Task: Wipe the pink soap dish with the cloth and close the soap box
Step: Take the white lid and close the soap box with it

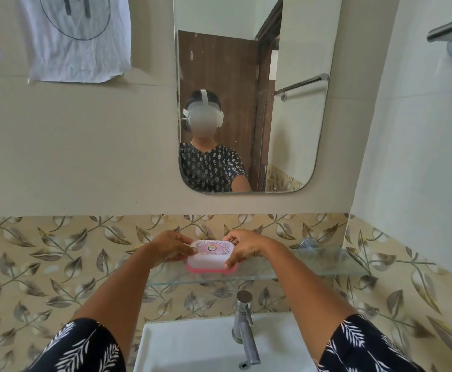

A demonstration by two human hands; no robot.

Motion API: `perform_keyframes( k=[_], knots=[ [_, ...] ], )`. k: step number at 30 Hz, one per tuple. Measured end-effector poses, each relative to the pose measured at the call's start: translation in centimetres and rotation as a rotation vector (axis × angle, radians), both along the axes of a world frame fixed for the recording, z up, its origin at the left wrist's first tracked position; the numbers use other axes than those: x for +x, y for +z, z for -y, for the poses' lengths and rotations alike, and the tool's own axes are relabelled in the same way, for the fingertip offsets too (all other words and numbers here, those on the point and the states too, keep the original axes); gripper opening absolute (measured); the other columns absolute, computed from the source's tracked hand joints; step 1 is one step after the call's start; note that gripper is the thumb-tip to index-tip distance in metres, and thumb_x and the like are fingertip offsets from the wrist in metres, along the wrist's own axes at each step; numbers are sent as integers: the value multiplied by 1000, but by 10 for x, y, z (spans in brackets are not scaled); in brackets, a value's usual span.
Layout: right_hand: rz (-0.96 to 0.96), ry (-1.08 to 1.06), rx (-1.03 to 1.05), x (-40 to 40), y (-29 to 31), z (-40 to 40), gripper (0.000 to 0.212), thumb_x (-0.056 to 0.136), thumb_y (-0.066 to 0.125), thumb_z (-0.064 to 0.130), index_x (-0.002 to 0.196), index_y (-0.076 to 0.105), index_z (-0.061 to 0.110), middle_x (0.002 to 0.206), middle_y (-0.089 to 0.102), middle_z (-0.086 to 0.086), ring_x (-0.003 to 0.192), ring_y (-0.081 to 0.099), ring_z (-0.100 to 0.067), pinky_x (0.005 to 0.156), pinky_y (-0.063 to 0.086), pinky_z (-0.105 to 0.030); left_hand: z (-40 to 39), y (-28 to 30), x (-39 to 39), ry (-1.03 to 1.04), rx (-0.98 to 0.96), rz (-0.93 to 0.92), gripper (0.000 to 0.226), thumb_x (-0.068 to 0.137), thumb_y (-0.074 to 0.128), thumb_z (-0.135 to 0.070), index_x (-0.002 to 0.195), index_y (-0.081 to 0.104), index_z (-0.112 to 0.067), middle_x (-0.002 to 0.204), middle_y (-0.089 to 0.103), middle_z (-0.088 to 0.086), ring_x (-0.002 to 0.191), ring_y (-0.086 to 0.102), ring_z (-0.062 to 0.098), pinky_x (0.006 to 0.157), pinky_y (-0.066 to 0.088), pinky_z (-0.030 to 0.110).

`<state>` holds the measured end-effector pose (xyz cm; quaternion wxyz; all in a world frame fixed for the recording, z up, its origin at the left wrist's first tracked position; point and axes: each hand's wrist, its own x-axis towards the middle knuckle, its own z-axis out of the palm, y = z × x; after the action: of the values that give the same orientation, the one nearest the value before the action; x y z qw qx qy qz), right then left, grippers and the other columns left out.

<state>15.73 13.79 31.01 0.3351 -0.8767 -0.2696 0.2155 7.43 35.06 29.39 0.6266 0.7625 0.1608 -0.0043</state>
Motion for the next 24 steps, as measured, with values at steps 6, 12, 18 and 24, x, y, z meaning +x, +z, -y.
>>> perform_keyframes(
  k=[6,12,18,24],
  knots=[
    [4,18,-15,0,1,0,60,64,83,1,117,56,10,111,60,-4,94,61,-17,76,57,-29,0,0,1,-4,1,-12,39,72,76,4,109,66,5,109,69,21,93,69,27,71,60,27],
    [17,31,-24,-3,3,1,55,67,82,0,116,58,6,105,60,-4,90,60,-16,70,55,-25,3,2,0,5,-8,-31,35,75,71,9,109,65,7,110,68,23,93,68,29,68,61,29],
    [-16,25,2,-2,3,3,59,68,84,9,121,58,5,114,62,-7,104,62,-21,86,56,-33,3,3,0,4,-13,-60,33,76,71,8,109,65,6,109,69,20,98,68,29,70,61,30],
    [-55,-10,54,-2,2,4,56,71,83,26,120,62,9,118,65,-8,109,63,-25,93,53,-43,4,6,4,-35,1,-115,28,81,68,4,108,65,9,110,68,23,91,68,26,69,60,28]
  ],
)
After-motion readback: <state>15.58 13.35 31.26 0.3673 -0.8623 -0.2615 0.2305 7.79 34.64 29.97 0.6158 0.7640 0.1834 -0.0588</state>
